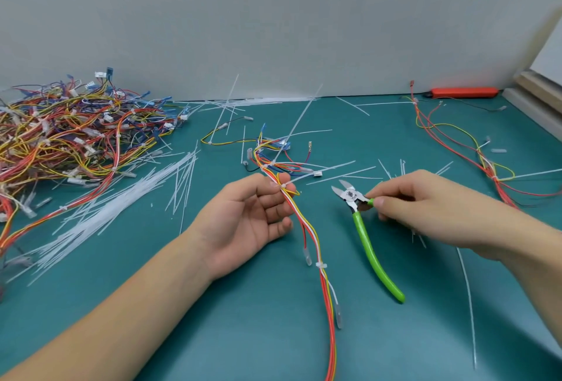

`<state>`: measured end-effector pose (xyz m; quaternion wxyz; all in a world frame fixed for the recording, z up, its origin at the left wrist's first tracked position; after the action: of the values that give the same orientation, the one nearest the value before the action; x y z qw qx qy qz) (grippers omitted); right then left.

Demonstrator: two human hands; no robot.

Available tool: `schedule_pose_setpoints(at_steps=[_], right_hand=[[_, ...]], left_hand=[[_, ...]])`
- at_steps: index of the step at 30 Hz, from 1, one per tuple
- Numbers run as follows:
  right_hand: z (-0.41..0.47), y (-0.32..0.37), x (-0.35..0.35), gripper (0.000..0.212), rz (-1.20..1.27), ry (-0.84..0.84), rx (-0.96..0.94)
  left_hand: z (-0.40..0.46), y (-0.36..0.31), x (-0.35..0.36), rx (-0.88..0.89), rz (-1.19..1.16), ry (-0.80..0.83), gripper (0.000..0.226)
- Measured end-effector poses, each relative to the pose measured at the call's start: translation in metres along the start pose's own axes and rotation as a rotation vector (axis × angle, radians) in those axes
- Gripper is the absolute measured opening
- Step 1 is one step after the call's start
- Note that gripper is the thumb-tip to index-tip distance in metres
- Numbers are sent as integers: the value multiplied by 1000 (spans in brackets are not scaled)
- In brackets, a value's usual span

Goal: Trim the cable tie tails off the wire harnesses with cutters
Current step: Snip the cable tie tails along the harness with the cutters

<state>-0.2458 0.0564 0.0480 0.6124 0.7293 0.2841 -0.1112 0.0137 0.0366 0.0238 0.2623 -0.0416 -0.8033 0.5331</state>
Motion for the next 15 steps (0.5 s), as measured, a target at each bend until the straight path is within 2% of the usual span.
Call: schedule_pose_setpoints(at_steps=[3, 8, 9, 13, 15], right_hand=[[1, 4, 6, 19, -238, -74, -118], [1, 8, 9, 11, -269, -144, -148], [0, 10, 9, 17, -292, -135, -125], [-18, 15, 13, 98, -532, -1, 80], [-28, 19, 19, 115, -598, 78, 136]], left_hand=[[0, 0, 0, -6, 2, -1, 16], [1, 0, 0, -7, -3, 1, 16], [0, 0, 0, -6, -1, 0, 16], [0, 0, 0, -3, -7, -2, 16], [-1, 0, 0, -3, -15, -5, 15]])
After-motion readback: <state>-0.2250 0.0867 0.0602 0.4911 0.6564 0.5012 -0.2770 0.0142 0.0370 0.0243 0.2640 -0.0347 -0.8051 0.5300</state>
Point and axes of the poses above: each hand's wrist, its own z-axis towards the middle knuckle, its own x-axis out of the palm, y = z × x, the point moved 3 cm from there along z, towards the middle knuckle, and after that the axes turned 14 degrees about z, right-handed, at the moved point
